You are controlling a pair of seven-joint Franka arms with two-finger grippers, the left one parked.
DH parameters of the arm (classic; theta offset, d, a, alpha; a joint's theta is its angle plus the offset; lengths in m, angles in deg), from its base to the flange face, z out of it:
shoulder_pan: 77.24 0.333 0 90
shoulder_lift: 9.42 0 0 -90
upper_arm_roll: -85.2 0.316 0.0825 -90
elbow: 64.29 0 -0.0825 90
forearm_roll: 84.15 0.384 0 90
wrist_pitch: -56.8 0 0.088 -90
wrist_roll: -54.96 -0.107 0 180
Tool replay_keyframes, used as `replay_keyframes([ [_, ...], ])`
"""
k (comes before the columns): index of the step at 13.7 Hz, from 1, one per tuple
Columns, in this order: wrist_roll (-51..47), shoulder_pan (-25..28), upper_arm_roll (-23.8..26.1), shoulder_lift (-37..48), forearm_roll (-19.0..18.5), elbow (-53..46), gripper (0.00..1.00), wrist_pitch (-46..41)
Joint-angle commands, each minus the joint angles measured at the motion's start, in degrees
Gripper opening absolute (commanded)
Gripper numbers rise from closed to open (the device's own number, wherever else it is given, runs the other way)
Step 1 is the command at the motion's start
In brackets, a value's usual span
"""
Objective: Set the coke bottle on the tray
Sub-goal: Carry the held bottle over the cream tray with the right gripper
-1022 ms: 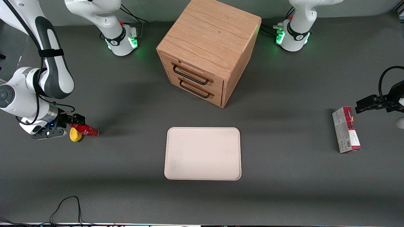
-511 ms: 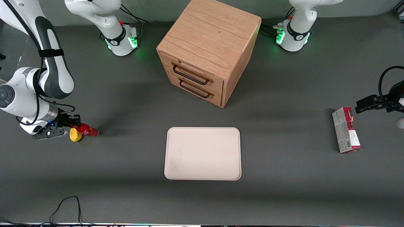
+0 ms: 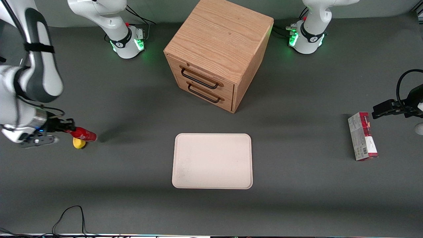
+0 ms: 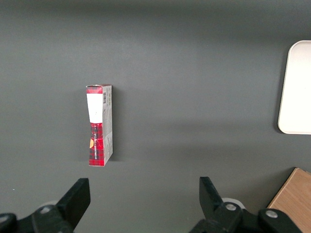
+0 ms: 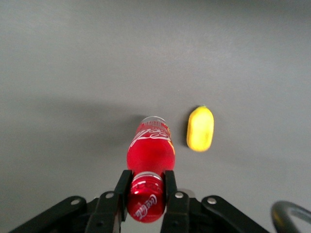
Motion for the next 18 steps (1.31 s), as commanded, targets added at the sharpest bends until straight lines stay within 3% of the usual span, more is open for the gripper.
replay_keyframes([
  [1,2.2,0.1,-0.2,0.8,0.6,-12.3,0.10,-12.9],
  [6,2.6,0.1,-0.2,0.7,0.7,-28.1,0.10,-28.5],
  [11,-1.8,4.9,3.2,-2.8,2.3,-35.7,0.10,-29.1],
  [16,-15.8,10.7,14.6,-14.8,1.9,-48.8,0.08,-28.6],
  [18,-19.0,14.1,16.9,-17.8,1.3,-50.9,0.05,-27.4],
])
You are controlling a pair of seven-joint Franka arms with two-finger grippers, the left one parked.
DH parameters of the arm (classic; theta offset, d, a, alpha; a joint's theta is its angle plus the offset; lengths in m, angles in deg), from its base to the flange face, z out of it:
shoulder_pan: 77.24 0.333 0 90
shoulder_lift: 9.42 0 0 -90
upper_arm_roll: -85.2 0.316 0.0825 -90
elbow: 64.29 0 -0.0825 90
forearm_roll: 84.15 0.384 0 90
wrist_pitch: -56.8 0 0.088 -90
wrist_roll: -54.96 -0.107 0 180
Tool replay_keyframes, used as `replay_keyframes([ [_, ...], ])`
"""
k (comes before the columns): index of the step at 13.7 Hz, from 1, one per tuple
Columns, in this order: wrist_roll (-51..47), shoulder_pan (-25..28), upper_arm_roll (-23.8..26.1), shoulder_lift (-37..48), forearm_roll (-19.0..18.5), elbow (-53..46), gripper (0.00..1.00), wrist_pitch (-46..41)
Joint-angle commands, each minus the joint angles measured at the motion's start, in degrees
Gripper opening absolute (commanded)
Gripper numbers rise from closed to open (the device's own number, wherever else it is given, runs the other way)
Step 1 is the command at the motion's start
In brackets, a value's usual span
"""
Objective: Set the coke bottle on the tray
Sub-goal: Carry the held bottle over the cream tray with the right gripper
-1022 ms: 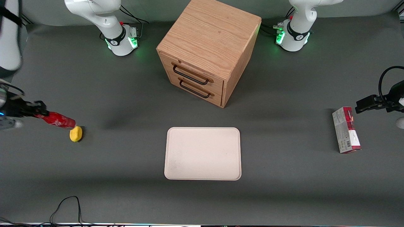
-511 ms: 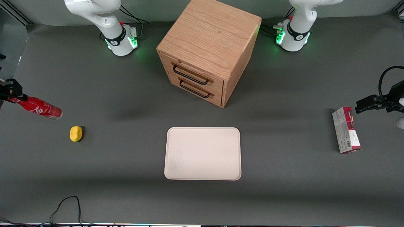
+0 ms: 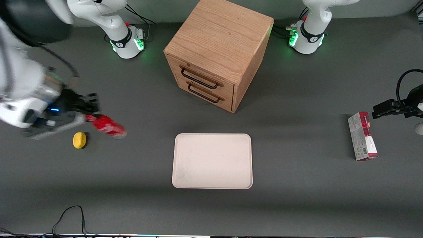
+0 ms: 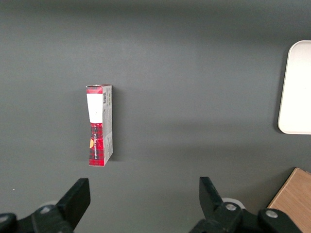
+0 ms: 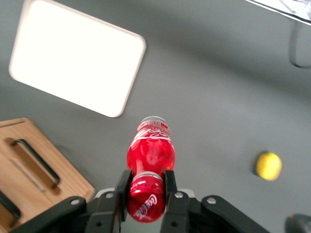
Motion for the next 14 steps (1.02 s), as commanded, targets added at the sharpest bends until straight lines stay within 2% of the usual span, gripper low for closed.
replay_keyframes([
  [1,-5.4,5.0,1.4,-6.0,-1.2,-7.5,0.04,0.0],
  [3,-7.1,9.9,1.4,-7.1,-5.3,-7.8,0.02,2.2],
  [4,-7.3,10.9,1.4,-7.8,-5.8,-7.8,0.02,3.1],
  [7,-7.2,10.9,1.6,-9.9,-5.8,-7.8,0.02,6.6],
  [14,-6.5,10.5,1.1,-22.6,-5.9,-6.8,0.02,18.7],
])
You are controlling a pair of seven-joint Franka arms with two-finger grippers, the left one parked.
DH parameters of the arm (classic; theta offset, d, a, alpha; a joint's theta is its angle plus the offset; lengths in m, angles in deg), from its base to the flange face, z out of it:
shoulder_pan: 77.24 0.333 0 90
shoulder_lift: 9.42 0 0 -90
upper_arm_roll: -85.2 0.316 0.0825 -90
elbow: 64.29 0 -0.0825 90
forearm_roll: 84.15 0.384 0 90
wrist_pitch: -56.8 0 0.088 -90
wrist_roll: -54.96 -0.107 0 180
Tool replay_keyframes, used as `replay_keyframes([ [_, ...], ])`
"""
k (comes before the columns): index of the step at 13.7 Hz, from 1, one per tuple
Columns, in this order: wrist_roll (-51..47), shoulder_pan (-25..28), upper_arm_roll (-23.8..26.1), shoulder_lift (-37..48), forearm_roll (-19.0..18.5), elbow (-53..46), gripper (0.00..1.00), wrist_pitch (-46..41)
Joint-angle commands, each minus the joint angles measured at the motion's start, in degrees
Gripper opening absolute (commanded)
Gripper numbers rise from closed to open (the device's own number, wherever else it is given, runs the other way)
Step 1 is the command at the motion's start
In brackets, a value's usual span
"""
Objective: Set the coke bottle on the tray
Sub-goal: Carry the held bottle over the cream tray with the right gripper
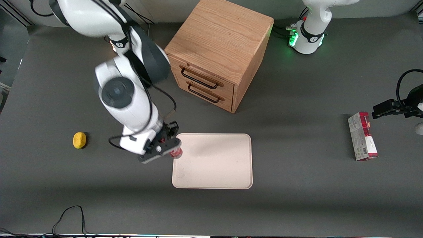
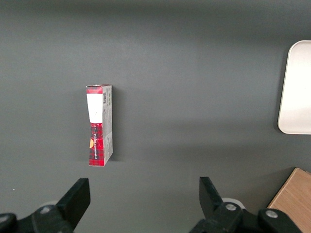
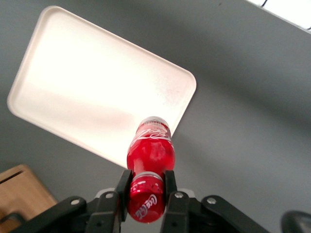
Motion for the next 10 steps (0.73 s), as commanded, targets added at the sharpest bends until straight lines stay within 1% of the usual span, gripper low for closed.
replay_keyframes([
  [1,0.1,0.3,-0.2,-5.5,-1.1,-2.3,0.02,3.4],
  [2,-0.1,0.3,-0.3,-7.2,-1.5,-2.3,0.02,5.0],
  [3,-0.3,0.3,-0.3,-8.6,-2.8,-2.3,0.02,7.0],
  [4,-0.4,0.3,-0.3,-9.5,-3.3,-2.3,0.02,8.4],
  [7,-0.5,0.2,-0.2,-10.6,-3.3,-2.2,0.04,10.2],
  [8,-0.6,0.2,-0.3,-11.1,-3.3,-2.2,0.29,10.3],
  [9,-0.6,0.2,-0.3,-11.3,-3.3,-2.2,0.84,10.5],
  [10,-0.6,0.2,-0.3,-11.3,-3.3,-2.2,1.00,10.6],
])
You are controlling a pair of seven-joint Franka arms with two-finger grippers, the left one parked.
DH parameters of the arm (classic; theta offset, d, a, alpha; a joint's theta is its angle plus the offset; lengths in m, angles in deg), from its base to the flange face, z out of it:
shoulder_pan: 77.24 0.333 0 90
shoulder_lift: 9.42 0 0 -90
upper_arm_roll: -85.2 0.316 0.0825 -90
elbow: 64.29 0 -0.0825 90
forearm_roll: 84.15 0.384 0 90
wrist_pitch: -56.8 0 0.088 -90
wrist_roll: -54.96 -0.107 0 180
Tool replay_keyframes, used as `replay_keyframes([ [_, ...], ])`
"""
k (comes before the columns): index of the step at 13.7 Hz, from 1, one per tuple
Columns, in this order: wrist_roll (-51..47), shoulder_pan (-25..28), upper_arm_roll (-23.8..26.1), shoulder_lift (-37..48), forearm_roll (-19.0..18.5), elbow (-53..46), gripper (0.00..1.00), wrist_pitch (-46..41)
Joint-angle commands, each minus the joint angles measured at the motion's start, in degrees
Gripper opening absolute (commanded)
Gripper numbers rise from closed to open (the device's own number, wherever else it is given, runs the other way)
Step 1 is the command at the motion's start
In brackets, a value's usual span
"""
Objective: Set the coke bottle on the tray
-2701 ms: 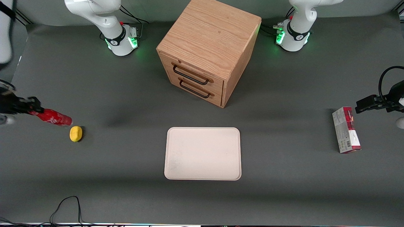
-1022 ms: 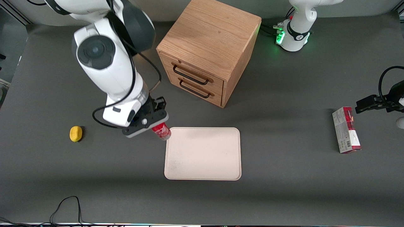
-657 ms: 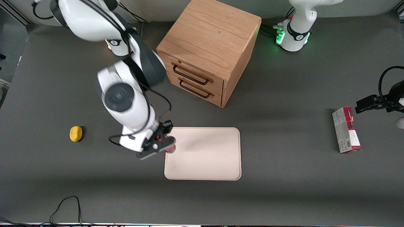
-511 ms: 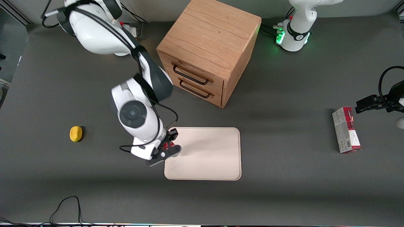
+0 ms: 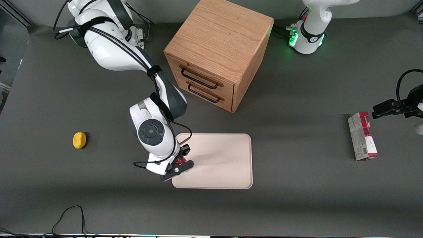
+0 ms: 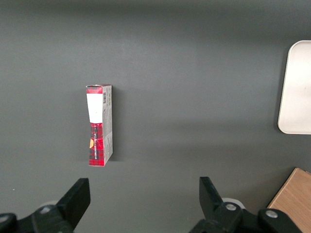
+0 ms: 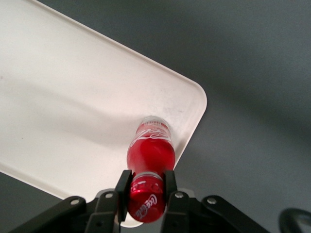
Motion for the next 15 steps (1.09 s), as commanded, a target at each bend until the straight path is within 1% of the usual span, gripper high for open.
replay_keyframes([
  [1,-0.6,0.1,0.0,-0.7,-1.4,-1.7,1.00,0.3],
  [3,-0.6,0.2,0.0,0.9,-1.2,-1.7,1.00,-1.0],
  [6,-0.6,0.3,0.1,6.1,-1.0,-1.7,1.00,-6.5],
  [8,-0.6,0.6,0.0,10.5,-1.1,-1.7,1.00,-11.7],
  [10,-2.1,0.4,0.0,16.1,-1.1,-0.2,1.00,-19.4],
  [11,-3.1,0.3,0.0,20.5,-1.0,4.3,1.00,-20.4],
  [13,-3.2,-0.1,-0.5,29.8,-1.1,14.9,1.00,-19.6],
  [15,-2.9,-0.5,-4.2,37.9,-0.2,24.2,1.00,-17.8],
])
